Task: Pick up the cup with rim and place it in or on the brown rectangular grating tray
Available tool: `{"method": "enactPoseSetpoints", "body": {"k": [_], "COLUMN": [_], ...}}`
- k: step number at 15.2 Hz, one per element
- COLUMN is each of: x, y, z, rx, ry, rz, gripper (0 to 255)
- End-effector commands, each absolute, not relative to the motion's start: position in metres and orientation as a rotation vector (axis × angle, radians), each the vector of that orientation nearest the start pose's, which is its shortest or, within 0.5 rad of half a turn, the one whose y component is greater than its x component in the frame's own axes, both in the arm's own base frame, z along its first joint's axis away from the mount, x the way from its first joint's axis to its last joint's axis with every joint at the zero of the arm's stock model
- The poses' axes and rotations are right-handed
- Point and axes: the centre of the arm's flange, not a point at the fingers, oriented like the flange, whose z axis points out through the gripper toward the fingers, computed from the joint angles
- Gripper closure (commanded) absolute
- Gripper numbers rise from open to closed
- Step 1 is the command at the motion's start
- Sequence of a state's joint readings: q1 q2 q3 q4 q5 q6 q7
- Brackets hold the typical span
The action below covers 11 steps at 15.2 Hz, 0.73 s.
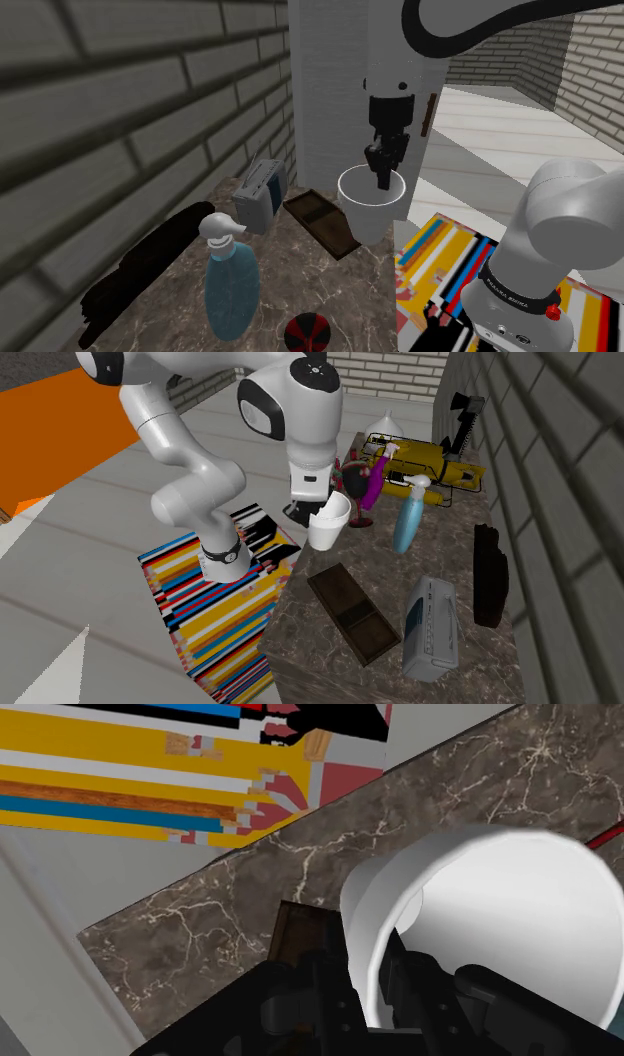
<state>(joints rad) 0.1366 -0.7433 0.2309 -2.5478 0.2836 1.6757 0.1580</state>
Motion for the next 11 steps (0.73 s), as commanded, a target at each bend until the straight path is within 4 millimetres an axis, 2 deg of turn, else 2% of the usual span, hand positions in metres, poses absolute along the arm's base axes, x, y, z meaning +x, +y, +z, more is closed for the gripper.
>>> {"method": "enactPoseSetpoints", "body": {"k": [1, 11], "x": [0.309, 0.434], "y": [0.139, 0.108], "z": [0.499, 0.53], "rx": [-3.039, -3.039], "ry": [-0.136, -0.136], "rz": [0.246, 0.246], "gripper": [255, 255]}}
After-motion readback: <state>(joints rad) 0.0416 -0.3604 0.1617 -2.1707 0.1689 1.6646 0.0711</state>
